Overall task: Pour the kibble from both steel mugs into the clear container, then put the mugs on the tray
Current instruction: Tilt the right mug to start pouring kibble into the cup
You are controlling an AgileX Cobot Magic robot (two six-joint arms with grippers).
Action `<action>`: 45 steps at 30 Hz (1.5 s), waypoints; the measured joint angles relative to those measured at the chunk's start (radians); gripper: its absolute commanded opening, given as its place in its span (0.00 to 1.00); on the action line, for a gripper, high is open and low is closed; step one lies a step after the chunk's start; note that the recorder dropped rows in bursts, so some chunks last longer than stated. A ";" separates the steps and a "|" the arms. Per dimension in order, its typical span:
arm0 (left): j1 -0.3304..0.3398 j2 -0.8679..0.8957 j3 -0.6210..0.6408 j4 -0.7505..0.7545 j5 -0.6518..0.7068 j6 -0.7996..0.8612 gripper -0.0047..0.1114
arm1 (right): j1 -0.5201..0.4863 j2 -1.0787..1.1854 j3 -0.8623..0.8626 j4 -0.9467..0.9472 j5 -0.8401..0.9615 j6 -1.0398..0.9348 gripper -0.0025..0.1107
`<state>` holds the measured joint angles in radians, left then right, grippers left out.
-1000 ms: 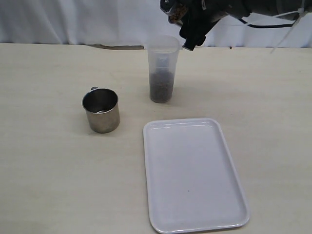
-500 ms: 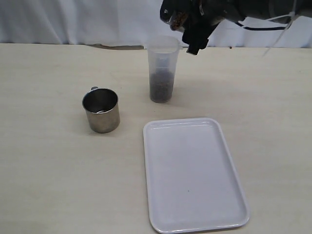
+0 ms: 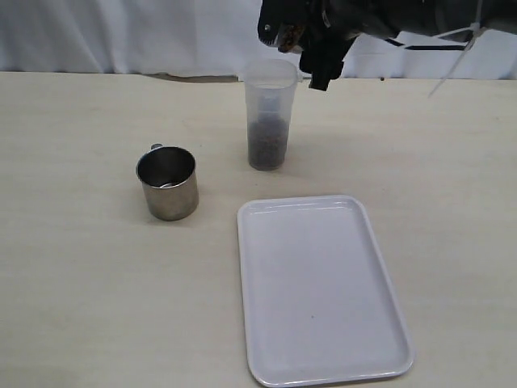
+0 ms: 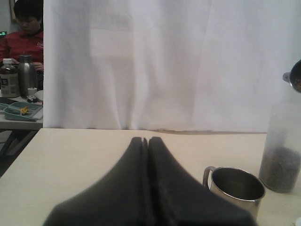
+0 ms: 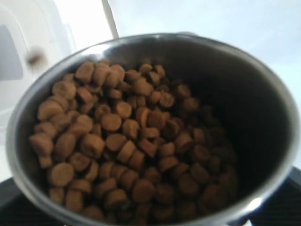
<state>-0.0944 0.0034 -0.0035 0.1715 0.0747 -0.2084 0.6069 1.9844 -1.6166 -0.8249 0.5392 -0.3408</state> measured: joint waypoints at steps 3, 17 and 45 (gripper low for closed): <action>0.000 0.000 0.000 0.000 0.000 0.000 0.04 | 0.000 0.000 0.000 -0.016 0.010 0.000 0.07; 0.000 0.000 0.000 0.000 0.000 0.000 0.04 | 0.000 0.000 0.000 -0.095 0.004 -0.034 0.07; 0.000 0.000 0.000 0.000 -0.001 0.000 0.04 | 0.029 0.000 0.000 -0.143 0.000 -0.066 0.07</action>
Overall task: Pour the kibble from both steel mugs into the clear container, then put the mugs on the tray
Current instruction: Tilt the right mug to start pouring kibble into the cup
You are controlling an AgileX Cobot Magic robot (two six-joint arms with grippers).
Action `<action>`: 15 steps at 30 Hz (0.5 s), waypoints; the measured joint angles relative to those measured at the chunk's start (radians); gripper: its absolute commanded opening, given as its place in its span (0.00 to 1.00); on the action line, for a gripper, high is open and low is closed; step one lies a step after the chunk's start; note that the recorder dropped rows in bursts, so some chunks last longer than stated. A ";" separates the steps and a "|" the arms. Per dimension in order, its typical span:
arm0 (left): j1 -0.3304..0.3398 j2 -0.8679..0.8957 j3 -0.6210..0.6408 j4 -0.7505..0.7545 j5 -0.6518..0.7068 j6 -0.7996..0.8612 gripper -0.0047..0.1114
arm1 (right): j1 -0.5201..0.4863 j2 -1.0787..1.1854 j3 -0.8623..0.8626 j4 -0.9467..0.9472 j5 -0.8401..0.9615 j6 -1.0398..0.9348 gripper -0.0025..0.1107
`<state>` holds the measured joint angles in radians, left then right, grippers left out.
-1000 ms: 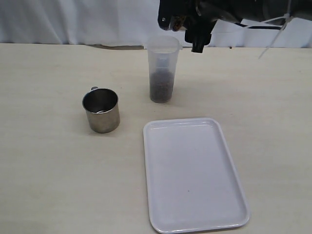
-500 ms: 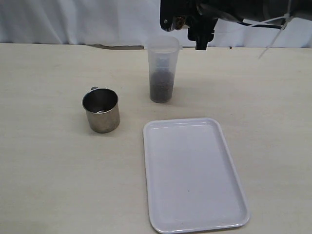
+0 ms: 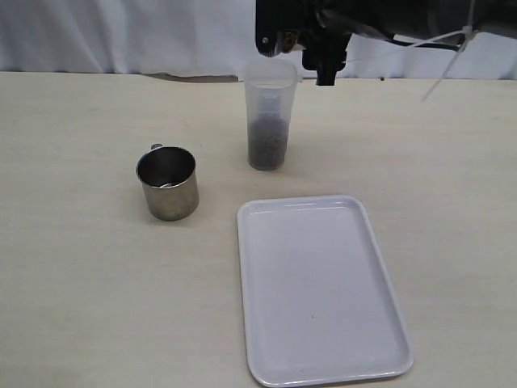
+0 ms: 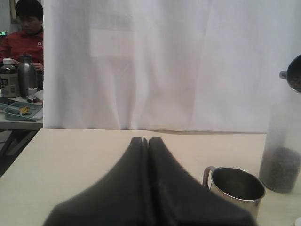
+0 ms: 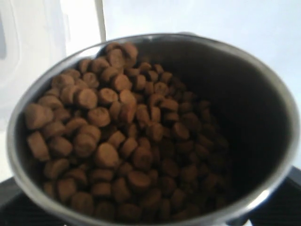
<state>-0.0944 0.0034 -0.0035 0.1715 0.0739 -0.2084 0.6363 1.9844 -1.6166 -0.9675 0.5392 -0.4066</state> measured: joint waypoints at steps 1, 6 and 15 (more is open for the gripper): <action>0.000 0.000 0.000 0.000 0.000 0.000 0.04 | 0.004 0.000 0.000 0.000 -0.001 0.000 0.07; 0.000 0.000 0.000 0.000 0.000 0.000 0.04 | 0.007 0.000 0.000 -0.003 -0.007 -0.001 0.07; 0.000 0.000 0.000 0.000 0.000 0.000 0.04 | 0.007 0.004 0.000 -0.030 -0.003 -0.033 0.07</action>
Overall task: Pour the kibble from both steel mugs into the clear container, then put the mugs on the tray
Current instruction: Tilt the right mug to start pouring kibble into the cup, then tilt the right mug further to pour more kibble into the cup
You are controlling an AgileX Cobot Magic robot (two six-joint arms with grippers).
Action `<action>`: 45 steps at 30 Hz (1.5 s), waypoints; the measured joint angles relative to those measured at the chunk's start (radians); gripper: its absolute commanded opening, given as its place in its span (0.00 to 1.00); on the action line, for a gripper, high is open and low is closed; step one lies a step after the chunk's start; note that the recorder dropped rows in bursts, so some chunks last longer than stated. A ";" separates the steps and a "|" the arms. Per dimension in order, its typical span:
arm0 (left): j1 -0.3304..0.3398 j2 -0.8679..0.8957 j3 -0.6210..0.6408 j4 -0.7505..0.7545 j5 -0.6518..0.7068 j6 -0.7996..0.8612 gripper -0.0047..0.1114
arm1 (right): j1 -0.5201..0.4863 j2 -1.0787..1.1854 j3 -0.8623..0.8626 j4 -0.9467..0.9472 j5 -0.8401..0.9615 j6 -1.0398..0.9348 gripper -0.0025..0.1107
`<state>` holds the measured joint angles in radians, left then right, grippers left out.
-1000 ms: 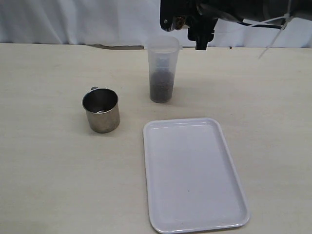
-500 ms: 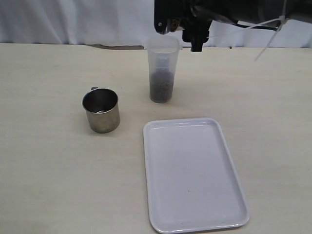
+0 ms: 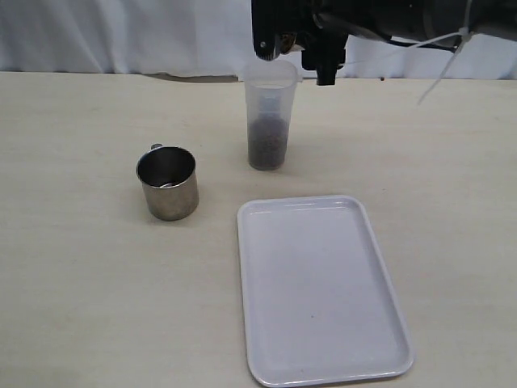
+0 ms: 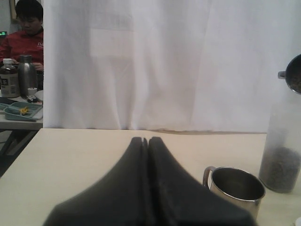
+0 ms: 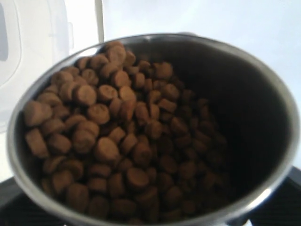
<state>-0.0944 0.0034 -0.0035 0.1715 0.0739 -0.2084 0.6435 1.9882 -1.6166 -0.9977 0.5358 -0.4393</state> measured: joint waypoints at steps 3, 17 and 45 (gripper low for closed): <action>0.000 0.000 0.000 0.000 0.000 0.000 0.04 | 0.000 0.012 0.000 0.000 0.010 -0.015 0.07; 0.000 0.000 0.000 0.000 0.000 0.000 0.04 | 0.000 0.029 0.000 0.000 0.011 -0.064 0.07; 0.000 0.000 0.000 0.000 0.000 0.000 0.04 | 0.000 0.029 0.000 -0.071 0.013 -0.122 0.07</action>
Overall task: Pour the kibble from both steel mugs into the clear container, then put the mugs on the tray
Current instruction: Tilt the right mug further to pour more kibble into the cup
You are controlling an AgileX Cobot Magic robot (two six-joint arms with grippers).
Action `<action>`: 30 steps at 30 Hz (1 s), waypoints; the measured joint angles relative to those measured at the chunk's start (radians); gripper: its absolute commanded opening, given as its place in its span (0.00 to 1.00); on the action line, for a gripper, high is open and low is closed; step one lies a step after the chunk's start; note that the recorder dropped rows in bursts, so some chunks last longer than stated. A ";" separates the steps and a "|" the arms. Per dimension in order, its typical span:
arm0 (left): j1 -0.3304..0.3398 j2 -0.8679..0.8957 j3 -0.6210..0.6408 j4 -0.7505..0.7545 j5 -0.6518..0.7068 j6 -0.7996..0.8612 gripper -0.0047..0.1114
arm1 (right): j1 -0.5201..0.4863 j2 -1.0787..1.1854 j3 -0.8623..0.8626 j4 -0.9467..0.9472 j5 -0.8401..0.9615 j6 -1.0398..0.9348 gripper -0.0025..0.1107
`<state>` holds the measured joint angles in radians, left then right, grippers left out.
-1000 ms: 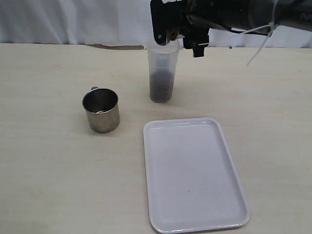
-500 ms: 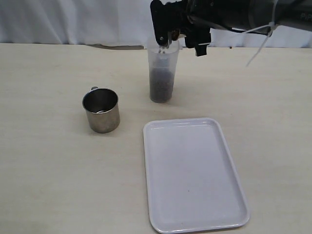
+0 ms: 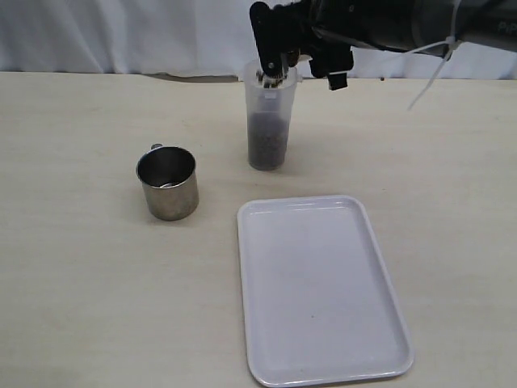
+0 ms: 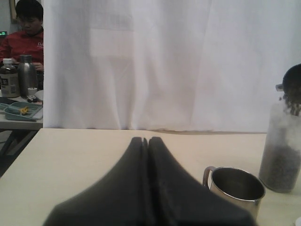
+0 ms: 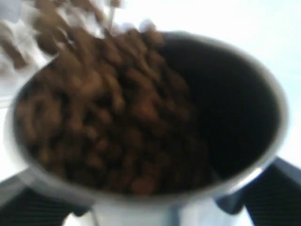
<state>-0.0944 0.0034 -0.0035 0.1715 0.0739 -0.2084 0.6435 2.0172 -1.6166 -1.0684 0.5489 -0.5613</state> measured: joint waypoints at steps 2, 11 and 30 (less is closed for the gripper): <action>0.000 0.000 0.000 0.000 0.000 0.000 0.04 | 0.000 0.000 0.000 -0.001 0.000 -0.001 0.07; 0.000 0.000 0.000 0.000 0.000 0.000 0.04 | 0.000 0.000 0.000 -0.002 0.000 -0.019 0.07; 0.000 0.000 0.000 0.000 0.000 0.000 0.04 | 0.000 -0.002 0.000 -0.002 0.000 -0.019 0.07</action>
<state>-0.0944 0.0034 -0.0035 0.1715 0.0739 -0.2084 0.6435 2.0148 -1.6166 -1.0707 0.5489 -0.5800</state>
